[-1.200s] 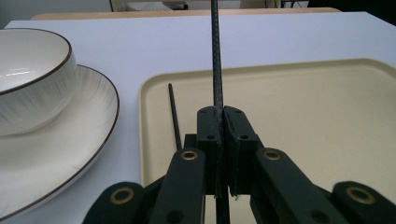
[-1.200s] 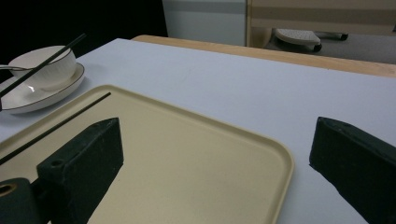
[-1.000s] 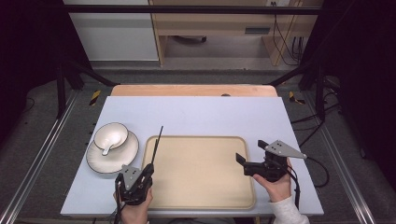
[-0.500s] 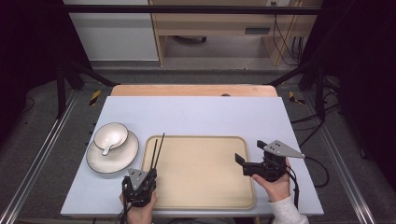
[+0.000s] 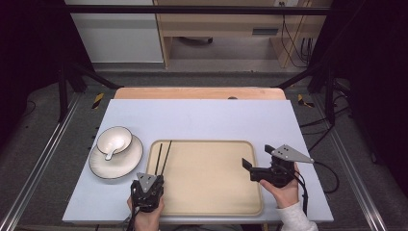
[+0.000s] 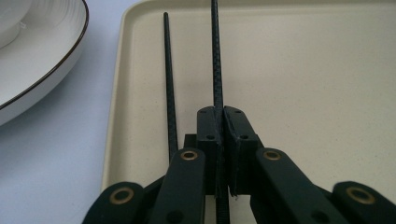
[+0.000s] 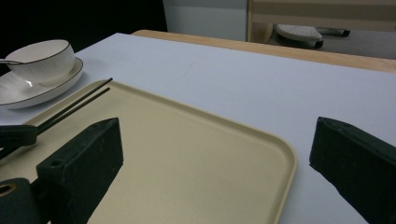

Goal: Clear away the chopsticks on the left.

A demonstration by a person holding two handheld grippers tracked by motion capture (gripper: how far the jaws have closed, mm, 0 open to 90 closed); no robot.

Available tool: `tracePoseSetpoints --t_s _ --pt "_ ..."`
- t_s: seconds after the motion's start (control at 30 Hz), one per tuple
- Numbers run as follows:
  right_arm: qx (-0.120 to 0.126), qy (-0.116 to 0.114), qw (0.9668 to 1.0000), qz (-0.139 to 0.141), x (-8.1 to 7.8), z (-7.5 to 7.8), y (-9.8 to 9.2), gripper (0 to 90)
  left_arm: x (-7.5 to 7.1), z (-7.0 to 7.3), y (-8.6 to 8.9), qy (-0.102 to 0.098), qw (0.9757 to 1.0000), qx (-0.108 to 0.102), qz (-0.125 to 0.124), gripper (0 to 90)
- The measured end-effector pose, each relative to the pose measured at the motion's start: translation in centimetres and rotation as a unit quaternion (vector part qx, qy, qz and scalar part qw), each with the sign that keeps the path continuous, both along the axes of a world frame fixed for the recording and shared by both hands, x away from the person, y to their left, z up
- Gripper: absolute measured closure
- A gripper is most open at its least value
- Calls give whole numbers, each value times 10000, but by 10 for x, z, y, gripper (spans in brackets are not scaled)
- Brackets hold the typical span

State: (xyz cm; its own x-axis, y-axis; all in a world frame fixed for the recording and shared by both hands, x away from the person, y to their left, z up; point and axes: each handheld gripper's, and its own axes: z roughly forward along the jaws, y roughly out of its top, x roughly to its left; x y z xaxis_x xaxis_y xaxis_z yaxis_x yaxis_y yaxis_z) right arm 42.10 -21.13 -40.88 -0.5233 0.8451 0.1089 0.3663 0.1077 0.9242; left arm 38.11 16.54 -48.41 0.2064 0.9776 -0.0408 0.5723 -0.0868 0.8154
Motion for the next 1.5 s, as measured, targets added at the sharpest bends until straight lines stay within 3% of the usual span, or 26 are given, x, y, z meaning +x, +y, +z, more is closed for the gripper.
tracePoseSetpoints --t_s 0.17,0.67,0.83,0.97,1.07,1.13,1.23,1.3,1.37,1.5 --pt "4 -14 10000 0 0 1 0 29 2 0 -1 130 9999 74 9 853" --pt "4 -35 10000 0 0 1 0 30 4 0 -2 245 9996 104 -88 821" --pt "7 -47 10000 0 0 1 -1 30 3 6 2 163 9995 -25 -261 747" --pt "43 -19 10000 -25 -1 2 -1 30 3 21 5 -104 9985 -191 -502 671" --pt "40 -19 10000 -39 -1 2 -2 30 5 35 8 -304 9955 -276 -851 599" --pt "35 -58 10000 -20 -1 2 -2 30 8 43 10 -393 9918 -459 -1127 538" --pt "42 -70 10000 -23 -1 2 -3 29 14 56 12 -538 9875 -491 -1399 466" --pt "52 -57 10000 -27 -1 3 -3 29 17 66 13 -709 9858 -348 -1483 416" --pt "51 -64 10000 -50 -1 3 -4 29 19 74 13 -861 9838 -342 -1534 361" --pt "48 -71 10000 -39 -2 3 -4 29 26 87 16 -941 9781 -375 -1820 278"
